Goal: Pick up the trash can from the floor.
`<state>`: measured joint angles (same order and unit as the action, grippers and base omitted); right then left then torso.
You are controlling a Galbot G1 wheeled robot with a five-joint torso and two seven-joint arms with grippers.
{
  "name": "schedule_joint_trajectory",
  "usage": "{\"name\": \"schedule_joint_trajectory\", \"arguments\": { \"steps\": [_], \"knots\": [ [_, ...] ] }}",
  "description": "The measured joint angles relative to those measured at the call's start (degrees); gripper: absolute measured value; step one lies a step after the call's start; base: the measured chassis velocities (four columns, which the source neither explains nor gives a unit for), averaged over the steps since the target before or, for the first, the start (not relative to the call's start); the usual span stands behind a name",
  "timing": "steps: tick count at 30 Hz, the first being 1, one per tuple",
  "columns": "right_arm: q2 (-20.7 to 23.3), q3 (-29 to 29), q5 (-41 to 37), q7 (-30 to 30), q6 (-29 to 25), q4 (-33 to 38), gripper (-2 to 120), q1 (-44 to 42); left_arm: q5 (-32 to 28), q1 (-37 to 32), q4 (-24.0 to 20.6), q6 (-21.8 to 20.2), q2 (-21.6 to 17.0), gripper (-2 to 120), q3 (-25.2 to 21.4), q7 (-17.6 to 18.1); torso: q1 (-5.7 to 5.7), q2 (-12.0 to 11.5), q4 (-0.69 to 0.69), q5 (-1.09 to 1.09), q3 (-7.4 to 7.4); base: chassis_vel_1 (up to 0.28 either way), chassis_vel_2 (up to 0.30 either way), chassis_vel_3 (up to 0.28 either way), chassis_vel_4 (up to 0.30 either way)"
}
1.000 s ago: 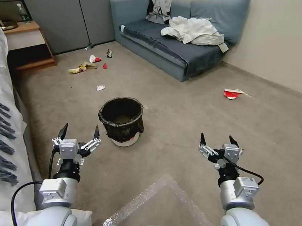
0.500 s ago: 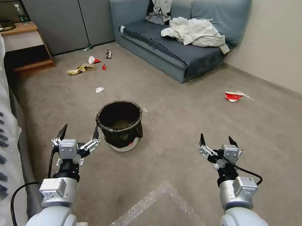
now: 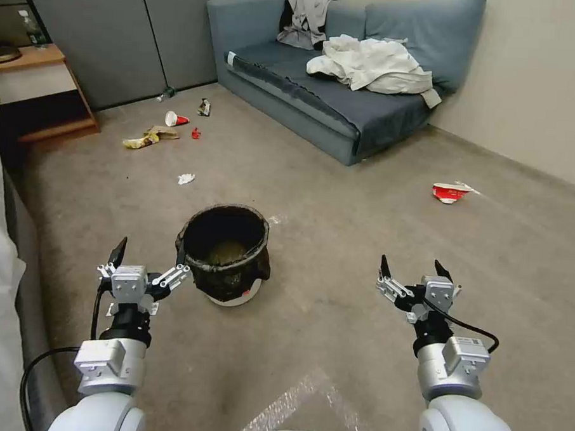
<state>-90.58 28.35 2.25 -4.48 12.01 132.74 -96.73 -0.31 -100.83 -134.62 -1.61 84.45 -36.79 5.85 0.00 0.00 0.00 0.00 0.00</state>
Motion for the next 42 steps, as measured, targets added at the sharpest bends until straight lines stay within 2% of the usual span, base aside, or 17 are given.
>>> {"name": "schedule_joint_trajectory", "arguments": {
  "steps": [16, 23, 25, 26, 27, 29, 31, 32, 33, 35, 36, 38, 39, 40, 42],
  "knots": [
    [0.0, -0.1, 0.0, 0.0, -0.1, 0.0, 100, 0.0, -0.4, 0.0, 0.3, -0.1, 0.0, 100, -0.2, 0.2, 0.0, 0.0, 0.0, -0.01, 0.0, -0.105, 0.096, 0.107, -0.099],
    [0.0, -0.1, -0.6, -0.3, -0.4, 0.0, 100, 0.0, -2.9, 0.9, 1.3, -2.8, -0.5, 100, -1.7, 0.2, 0.0, 0.0, 0.0, 0.0, 0.01, -0.076, 0.075, 0.068, -0.08],
    [0.1, -0.1, -0.9, -0.4, -0.4, -0.2, 100, 0.1, -6.0, 2.4, 2.3, -5.4, -1.2, 100, -2.9, 0.0, 0.0, 0.0, 0.01, 0.0, 0.0, 0.0, 0.0, 0.0, 0.0],
    [0.1, -0.1, -0.9, -0.4, -0.4, -0.2, 100, 0.1, -6.0, 2.4, 2.3, -5.4, -1.2, 100, -2.9, 0.0, 0.0, 0.0, 0.01, 0.0, 0.0, 0.0, 0.0, 0.0, 0.0],
    [0.1, -0.1, -1.0, -0.4, -0.4, -0.3, 100, 0.2, -8.3, 3.6, 3.0, -7.9, -1.7, 100, -3.6, -0.1, 0.0, 0.0, 0.0, 0.0, 0.0, 0.0, 0.0, 0.0, 0.0],
    [0.2, -0.1, -1.0, -0.4, -0.4, -0.4, 100, 0.2, -10.7, 4.6, 3.8, -10.3, -2.3, 100, -4.2, -0.2, 0.0, 0.0, 0.01, -0.01, 0.0, 0.0, 0.0, 0.0, 0.0],
    [0.2, -0.1, -1.0, -0.4, -0.4, -0.5, 100, 0.3, -12.0, 5.2, 4.2, -11.5, -2.8, 100, -4.6, -0.2, 0.0, 0.0, 0.01, -0.01, 0.0, 0.0, 0.0, 0.0, 0.0],
    [0.2, -0.2, -1.0, -0.4, -0.5, -0.6, 100, 0.3, -13.3, 5.7, 4.7, -13.1, -3.3, 100, -4.9, -0.3, 0.0, 0.0, -0.01, 0.0, 0.0, 0.0, 0.0, 0.0, 0.0],
    [0.2, -0.2, -1.1, -0.4, -0.5, -0.7, 100, 0.4, -15.4, 6.7, 5.4, -16.3, -4.3, 100, -5.3, -0.3, 0.0, 0.0, 0.0, -0.01, 0.0, 0.0, 0.0, 0.0, 0.0],
    [0.3, -0.2, -1.1, -0.4, -0.6, -0.8, 100, 0.5, -16.2, 7.1, 5.8, -17.6, -4.8, 100, -5.4, -0.3, 0.0, 0.0, 0.0, -0.01, 0.0, 0.0, 0.0, 0.0, 0.0],
    [0.4, -0.1, -1.2, -0.4, -0.7, -1.1, 100, 0.6, -17.8, 8.0, 6.7, -21.2, -5.9, 100, -5.6, 0.5, 0.0, 0.0, 0.0, -0.01, 0.0, 0.0, 0.0, 0.0, 0.0],
    [0.4, -0.1, -1.2, -0.4, -0.9, -1.3, 100, 0.7, -18.7, 8.6, 7.3, -23.4, -6.5, 100, -5.6, 1.0, 0.0, 0.0, 0.0, 0.0, 0.0, 0.0, 0.0, 0.0, 0.0],
    [0.4, 0.0, -1.2, -0.4, -1.1, -1.5, 100, 0.8, -20.2, 9.6, 8.2, -26.4, -7.3, 100, -5.6, 1.6, 0.0, 0.0, 0.0, 0.0, 0.0, 0.0, 0.0, 0.0, 0.0],
    [0.4, 0.0, -1.2, -0.4, -1.1, -1.5, 100, 0.8, -20.2, 9.6, 8.2, -26.4, -7.3, 100, -5.6, 1.6, 0.0, 0.0, 0.0, 0.0, 0.0, 0.0, 0.0, 0.0, 0.0],
    [0.5, 0.0, -1.2, -0.6, -1.2, -1.9, 100, 0.9, -21.5, 11.3, 10.3, -29.5, -8.3, 100, -5.0, 2.3, 0.0, 0.0, 0.01, -0.01, 0.0, 0.0, 0.0, 0.0, 0.0]
  ]
}}
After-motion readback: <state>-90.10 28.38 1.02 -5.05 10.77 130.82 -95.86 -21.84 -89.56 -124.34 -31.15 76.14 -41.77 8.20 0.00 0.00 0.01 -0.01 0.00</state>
